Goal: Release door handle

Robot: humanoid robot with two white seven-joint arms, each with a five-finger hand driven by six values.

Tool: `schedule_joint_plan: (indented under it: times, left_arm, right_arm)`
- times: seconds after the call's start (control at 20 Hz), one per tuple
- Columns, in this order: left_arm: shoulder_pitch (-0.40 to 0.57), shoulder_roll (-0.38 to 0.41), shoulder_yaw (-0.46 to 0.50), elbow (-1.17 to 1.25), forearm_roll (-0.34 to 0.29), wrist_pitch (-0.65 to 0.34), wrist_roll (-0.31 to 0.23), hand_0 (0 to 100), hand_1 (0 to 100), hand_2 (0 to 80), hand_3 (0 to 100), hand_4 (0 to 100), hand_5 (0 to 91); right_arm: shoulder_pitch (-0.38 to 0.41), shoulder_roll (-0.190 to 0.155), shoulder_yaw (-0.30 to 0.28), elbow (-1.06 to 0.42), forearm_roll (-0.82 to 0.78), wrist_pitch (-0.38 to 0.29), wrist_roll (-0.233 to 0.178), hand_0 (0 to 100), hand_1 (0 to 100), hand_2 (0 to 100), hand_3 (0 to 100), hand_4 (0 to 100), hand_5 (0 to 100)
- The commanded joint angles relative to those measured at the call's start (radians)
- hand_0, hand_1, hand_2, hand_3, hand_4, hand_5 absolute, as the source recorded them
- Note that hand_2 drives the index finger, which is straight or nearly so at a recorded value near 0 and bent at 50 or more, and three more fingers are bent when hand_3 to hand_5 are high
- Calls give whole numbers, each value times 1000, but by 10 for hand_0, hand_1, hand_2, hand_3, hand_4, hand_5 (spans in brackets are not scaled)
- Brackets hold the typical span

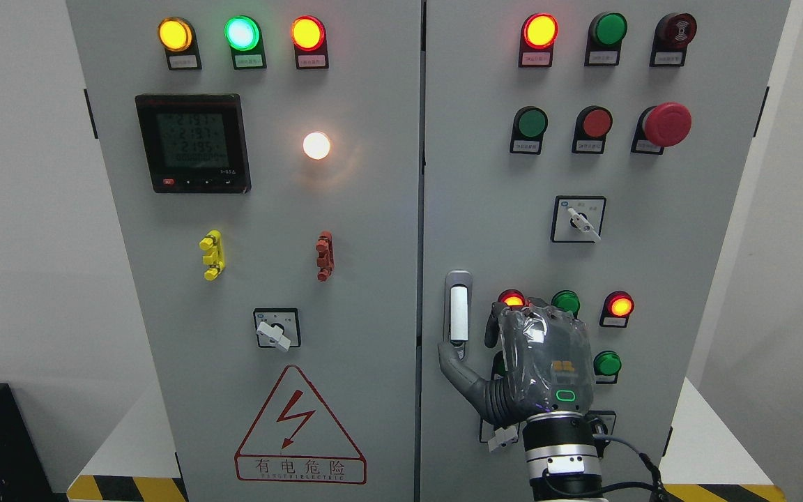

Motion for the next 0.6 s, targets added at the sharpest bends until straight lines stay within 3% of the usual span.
schedule_joint_plan:
  times: [0.0,0.55]
  left_arm:
    - [0,-1,0,0,0,1,0,0,0,42,106,6,0]
    - [0,1,0,0,0,1,0,0,0,43,106,5,0]
  right_arm:
    - [-4,1,2,19,-3,5,0,140,352,699,908,692,618]
    - [-19,1,0,29,-8,5,2,184,336,697,905,692,618]
